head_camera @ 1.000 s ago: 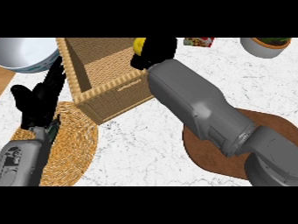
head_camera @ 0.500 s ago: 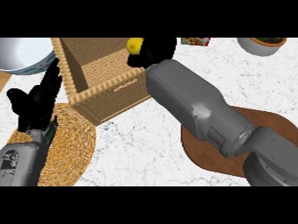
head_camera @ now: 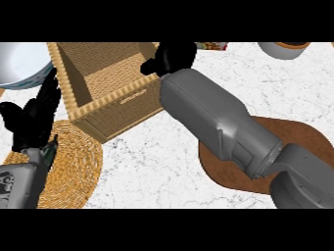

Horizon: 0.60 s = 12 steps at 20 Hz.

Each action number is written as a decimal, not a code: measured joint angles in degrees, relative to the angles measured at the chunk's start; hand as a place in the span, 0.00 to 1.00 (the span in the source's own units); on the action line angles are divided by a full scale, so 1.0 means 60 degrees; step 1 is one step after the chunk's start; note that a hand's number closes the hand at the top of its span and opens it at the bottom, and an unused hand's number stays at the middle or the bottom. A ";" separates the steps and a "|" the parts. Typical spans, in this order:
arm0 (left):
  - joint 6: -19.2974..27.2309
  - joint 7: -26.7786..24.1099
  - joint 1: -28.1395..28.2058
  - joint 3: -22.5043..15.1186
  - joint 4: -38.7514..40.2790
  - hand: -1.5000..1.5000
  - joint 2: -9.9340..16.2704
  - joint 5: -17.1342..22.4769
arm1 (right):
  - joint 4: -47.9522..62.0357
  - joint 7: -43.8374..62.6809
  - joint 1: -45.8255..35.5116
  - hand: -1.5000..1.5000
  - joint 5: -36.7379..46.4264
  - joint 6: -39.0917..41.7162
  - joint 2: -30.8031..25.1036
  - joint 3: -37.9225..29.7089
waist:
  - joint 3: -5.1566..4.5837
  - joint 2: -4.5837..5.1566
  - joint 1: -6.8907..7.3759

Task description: Pick the lemon from the cutting board and place it in the basket

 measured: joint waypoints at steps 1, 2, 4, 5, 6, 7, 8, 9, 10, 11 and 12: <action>-0.0008 0.0005 0.0057 0.0078 -0.0008 0.50 0.0051 0.0033 | -0.0055 -0.0029 0.0049 0.00 -0.0047 -0.0202 0.0003 -0.0156 | 0.0004 -0.0020 -0.0089; -0.0023 -0.0032 0.0157 0.0114 -0.0050 0.50 0.0066 0.0060 | -0.0086 -0.0047 0.0129 0.00 -0.0064 -0.0467 0.0004 -0.0284 | 0.0005 -0.0038 -0.0156; -0.0036 0.0024 0.0291 0.0213 -0.0131 0.50 0.0139 0.0106 | -0.0230 -0.0280 0.0386 0.00 -0.0154 -0.0945 -0.0035 -0.0633 | 0.0009 -0.0071 -0.0312; 0.0006 -0.0073 0.0390 0.0266 -0.0131 0.50 0.0131 0.0102 | -0.0420 -0.0351 0.0492 0.00 -0.0214 -0.1065 -0.0142 -0.0804 | 0.0016 -0.0096 -0.0414; 0.0056 -0.0062 0.0455 0.0287 -0.0170 0.50 0.0111 0.0091 | -0.0566 -0.0441 0.0675 0.00 -0.0220 -0.1252 -0.0156 -0.0926 | 0.0021 -0.0116 -0.0484; -0.0014 -0.0138 0.0563 0.0363 -0.0143 0.50 0.0184 0.0136 | -0.0733 -0.0521 0.0913 0.00 -0.0194 -0.1438 -0.0172 -0.1005 | 0.0019 -0.0133 -0.0549; -0.0024 -0.0128 0.0608 0.0395 -0.0155 0.50 0.0187 0.0170 | -0.0954 -0.0616 0.1178 0.00 -0.0156 -0.1604 -0.0174 -0.1072 | 0.0019 -0.0150 -0.0606; -0.0073 -0.0086 0.0643 0.0480 -0.0158 0.50 0.0252 0.0239 | -0.1264 -0.0677 0.1426 0.00 -0.0131 -0.1688 -0.0291 -0.1139 | 0.0016 -0.0161 -0.0660; -0.0021 -0.0179 0.0726 0.0468 -0.0168 0.50 0.0195 0.0204 | -0.1616 -0.0749 0.1706 0.00 -0.0098 -0.1759 -0.0452 -0.1181 | 0.0018 -0.0175 -0.0716; 0.0067 -0.0096 0.0795 0.0442 -0.0285 0.50 0.0135 0.0163 | -0.1995 -0.0787 0.1982 0.00 -0.0025 -0.1835 -0.0571 -0.1183 | 0.0019 -0.0192 -0.0762; 0.0117 -0.0051 0.0741 0.0455 -0.0239 0.50 0.0130 0.0135 | -0.2394 -0.0837 0.2246 0.00 0.0014 -0.1900 -0.0707 -0.1226 | 0.0018 -0.0196 -0.0803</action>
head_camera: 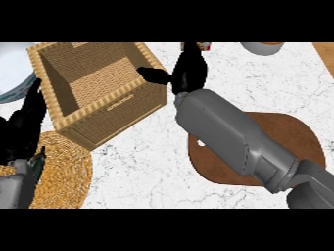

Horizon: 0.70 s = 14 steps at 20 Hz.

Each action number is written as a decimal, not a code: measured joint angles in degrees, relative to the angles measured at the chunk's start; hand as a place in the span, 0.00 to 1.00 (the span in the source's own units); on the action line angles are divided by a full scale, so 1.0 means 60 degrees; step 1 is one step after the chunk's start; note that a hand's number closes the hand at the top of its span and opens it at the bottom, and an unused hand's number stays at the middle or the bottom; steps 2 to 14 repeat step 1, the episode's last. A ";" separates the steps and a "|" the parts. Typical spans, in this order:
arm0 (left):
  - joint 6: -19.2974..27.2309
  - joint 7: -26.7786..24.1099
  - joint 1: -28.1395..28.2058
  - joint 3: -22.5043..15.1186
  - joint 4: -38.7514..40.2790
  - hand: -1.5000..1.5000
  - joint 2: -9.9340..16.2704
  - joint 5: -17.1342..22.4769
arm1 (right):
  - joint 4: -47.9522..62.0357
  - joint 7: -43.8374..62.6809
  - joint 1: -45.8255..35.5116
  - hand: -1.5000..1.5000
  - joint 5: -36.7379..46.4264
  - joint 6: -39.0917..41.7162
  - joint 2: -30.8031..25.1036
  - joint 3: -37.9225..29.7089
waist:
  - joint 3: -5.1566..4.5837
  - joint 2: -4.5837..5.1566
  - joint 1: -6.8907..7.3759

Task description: Pick the lemon from the cutting board and place it in the basket

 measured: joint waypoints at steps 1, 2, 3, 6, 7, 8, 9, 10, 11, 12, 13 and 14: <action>0.0041 0.0035 0.0073 -0.0045 -0.0094 0.50 -0.0032 -0.0053 | -0.0329 -0.0101 0.0231 0.00 0.0051 -0.0086 -0.0157 -0.0094 | -0.0003 0.0005 0.0003; 0.0041 0.0035 0.0073 -0.0045 -0.0094 0.50 -0.0032 -0.0053 | -0.0329 -0.0101 0.0231 0.00 0.0051 -0.0086 -0.0157 -0.0094 | -0.0003 0.0005 0.0003; 0.0041 0.0035 0.0073 -0.0045 -0.0094 0.50 -0.0032 -0.0053 | -0.0329 -0.0101 0.0231 0.00 0.0051 -0.0086 -0.0157 -0.0094 | -0.0003 0.0005 0.0003; 0.0041 0.0035 0.0073 -0.0045 -0.0094 0.50 -0.0032 -0.0053 | -0.0329 -0.0101 0.0231 0.00 0.0051 -0.0086 -0.0157 -0.0094 | -0.0003 0.0005 0.0003; 0.0041 0.0035 0.0073 -0.0045 -0.0094 0.50 -0.0032 -0.0053 | -0.0329 -0.0101 0.0231 0.00 0.0051 -0.0086 -0.0157 -0.0094 | -0.0003 0.0005 0.0003; 0.0041 0.0035 0.0073 -0.0045 -0.0094 0.50 -0.0032 -0.0053 | -0.0329 -0.0101 0.0231 0.00 0.0051 -0.0086 -0.0157 -0.0094 | -0.0003 0.0005 0.0003; 0.0041 0.0035 0.0073 -0.0045 -0.0094 0.50 -0.0032 -0.0053 | -0.0329 -0.0101 0.0231 0.00 0.0051 -0.0086 -0.0157 -0.0094 | -0.0003 0.0005 0.0003; 0.0041 0.0035 0.0073 -0.0045 -0.0094 0.50 -0.0032 -0.0053 | -0.0329 -0.0101 0.0231 0.00 0.0051 -0.0086 -0.0157 -0.0094 | -0.0003 0.0005 0.0003; 0.0041 0.0035 0.0073 -0.0045 -0.0094 0.50 -0.0032 -0.0053 | -0.0329 -0.0101 0.0231 0.00 0.0051 -0.0086 -0.0157 -0.0094 | -0.0003 0.0005 0.0003; 0.0041 0.0035 0.0073 -0.0045 -0.0094 0.50 -0.0032 -0.0053 | -0.0329 -0.0101 0.0231 0.00 0.0051 -0.0086 -0.0157 -0.0094 | -0.0003 0.0005 0.0003; 0.0041 0.0035 0.0073 -0.0045 -0.0094 0.50 -0.0032 -0.0053 | -0.0329 -0.0101 0.0231 0.00 0.0051 -0.0086 -0.0157 -0.0094 | -0.0003 0.0005 0.0003; 0.0041 0.0035 0.0073 -0.0045 -0.0094 0.50 -0.0032 -0.0053 | -0.0329 -0.0101 0.0231 0.00 0.0051 -0.0086 -0.0157 -0.0094 | -0.0003 0.0005 0.0003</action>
